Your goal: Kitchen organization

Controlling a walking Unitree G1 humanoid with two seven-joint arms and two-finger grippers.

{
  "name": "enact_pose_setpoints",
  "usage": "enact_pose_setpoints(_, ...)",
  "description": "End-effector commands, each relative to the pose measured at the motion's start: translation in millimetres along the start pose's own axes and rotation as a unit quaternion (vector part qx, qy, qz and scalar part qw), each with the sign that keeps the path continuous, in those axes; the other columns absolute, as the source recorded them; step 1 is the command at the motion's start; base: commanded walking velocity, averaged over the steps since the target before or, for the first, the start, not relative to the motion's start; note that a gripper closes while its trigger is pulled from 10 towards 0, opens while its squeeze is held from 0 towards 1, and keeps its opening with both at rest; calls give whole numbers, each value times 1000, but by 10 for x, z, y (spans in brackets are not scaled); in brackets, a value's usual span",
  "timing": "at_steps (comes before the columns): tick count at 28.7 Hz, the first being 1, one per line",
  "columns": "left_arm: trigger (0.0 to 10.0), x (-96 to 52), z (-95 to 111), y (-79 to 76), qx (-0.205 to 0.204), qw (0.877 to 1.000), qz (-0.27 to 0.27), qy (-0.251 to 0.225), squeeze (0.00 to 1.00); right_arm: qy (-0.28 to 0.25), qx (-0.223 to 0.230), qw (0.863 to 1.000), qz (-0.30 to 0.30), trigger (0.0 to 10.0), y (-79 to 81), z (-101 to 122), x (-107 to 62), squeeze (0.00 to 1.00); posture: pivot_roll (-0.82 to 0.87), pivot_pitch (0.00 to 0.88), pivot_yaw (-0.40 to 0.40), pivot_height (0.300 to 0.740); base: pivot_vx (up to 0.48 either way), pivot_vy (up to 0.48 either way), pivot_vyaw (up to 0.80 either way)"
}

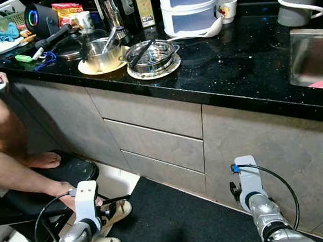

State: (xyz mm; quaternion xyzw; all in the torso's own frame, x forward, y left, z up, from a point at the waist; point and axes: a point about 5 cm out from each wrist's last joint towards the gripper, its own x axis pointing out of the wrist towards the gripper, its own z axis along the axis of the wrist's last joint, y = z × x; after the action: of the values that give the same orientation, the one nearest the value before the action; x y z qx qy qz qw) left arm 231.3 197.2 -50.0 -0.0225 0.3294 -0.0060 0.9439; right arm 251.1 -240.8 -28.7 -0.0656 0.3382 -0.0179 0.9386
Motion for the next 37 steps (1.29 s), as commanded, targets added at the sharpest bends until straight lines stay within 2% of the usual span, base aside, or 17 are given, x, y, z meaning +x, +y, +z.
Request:
enact_pose_setpoints(1,10000,-12,-20,30,10,1000,1,5,0,16,4,1000,2,10000,32,-79,-11,0,-37,18,41,740,0,0,0)
enact_pose_setpoints(17,10000,-3,8,8,9,1000,-9,-2,0,27,4,1000,0,10000,2,-140,-31,0,-38,20,42,740,0,0,0)
enact_pose_setpoints(21,10000,-4,3,0,8,1000,-11,-2,0,-3,23,999,21,10000,32,-58,-18,0,-36,20,41,740,0,0,0)
enact_pose_setpoints(24,10000,-7,-8,-3,9,1000,-13,-1,0,-60,63,993,76,10000,45,111,-13,0,-38,24,44,740,0,0,0)
enact_pose_setpoints(25,10000,-7,-8,-3,9,1000,-13,-1,0,-60,63,993,76,10000,45,111,-13,0,-38,24,44,740,0,0,0)
enact_pose_setpoints(28,10000,-12,-22,-5,10,1000,-14,1,0,-110,97,981,128,10000,-42,273,-36,0,-38,23,44,740,0,0,0)
enact_pose_setpoints(29,10000,-12,-22,-5,10,1000,-14,1,0,-110,97,981,128,10000,-42,273,-36,0,-38,23,44,740,0,0,0)
enact_pose_setpoints(33,10000,-19,-41,-1,12,1000,-15,4,0,-167,115,961,188,10000,-187,513,-84,0,-43,23,46,740,0,0,0)
enact_pose_setpoints(36,10000,-21,-47,-1,13,1000,-16,5,0,-170,110,959,198,10000,-196,522,-95,0,-46,22,47,740,0,0,0)
enact_pose_setpoints(37,10000,-21,-46,-3,15,1000,-17,5,0,-164,100,963,190,10000,-192,493,-93,0,-47,21,47,740,0,0,0)
